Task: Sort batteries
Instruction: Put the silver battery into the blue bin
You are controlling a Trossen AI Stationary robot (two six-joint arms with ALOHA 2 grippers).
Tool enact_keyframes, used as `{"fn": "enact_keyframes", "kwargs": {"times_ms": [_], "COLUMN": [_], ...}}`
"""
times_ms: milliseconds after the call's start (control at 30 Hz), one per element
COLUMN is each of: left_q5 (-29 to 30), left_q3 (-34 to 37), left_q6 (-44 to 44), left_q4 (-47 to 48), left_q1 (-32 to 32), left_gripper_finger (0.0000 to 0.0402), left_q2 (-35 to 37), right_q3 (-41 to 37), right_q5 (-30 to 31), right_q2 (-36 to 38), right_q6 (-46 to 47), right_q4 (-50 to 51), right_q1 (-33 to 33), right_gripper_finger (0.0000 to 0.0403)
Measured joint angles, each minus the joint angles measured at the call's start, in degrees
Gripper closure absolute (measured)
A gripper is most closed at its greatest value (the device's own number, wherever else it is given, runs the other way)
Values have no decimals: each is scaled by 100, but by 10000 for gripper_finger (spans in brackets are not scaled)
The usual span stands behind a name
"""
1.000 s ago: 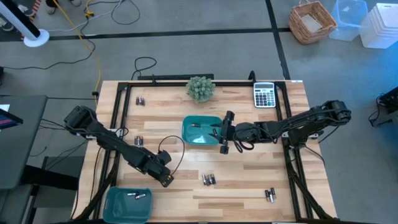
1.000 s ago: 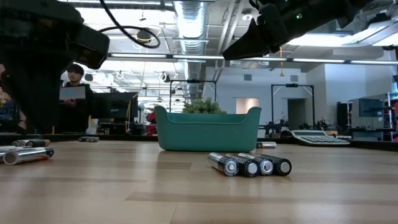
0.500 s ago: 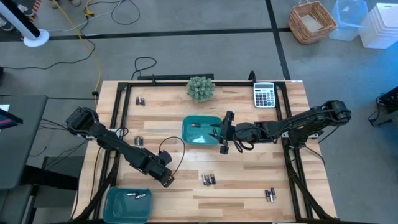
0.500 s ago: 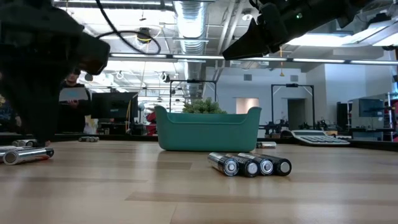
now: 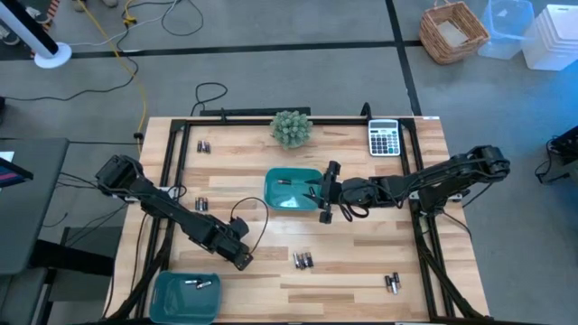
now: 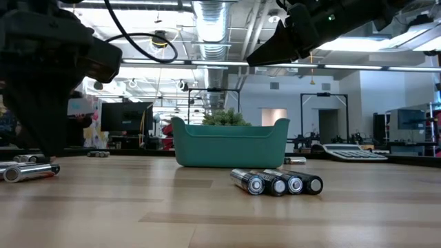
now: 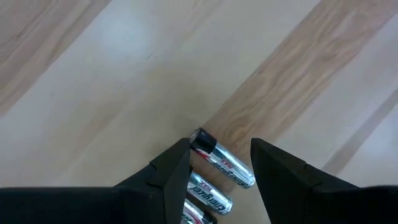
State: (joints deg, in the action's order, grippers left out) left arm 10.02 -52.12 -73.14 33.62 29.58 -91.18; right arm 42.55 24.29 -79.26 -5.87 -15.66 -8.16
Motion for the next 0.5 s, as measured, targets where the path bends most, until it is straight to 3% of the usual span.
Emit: {"fn": "enact_keyframes", "kwargs": {"times_ms": [500], "left_q5": [-40], "left_q3": [0], "left_q6": [22], "left_q4": [-34], "left_q1": [-2], "left_gripper_finger": [238], "left_q2": [-85], "right_q3": [2], "right_q5": [0], "right_q2": [0], "right_q6": [-4], "right_q4": [7], "right_q1": [0], "right_gripper_finger": [210]}}
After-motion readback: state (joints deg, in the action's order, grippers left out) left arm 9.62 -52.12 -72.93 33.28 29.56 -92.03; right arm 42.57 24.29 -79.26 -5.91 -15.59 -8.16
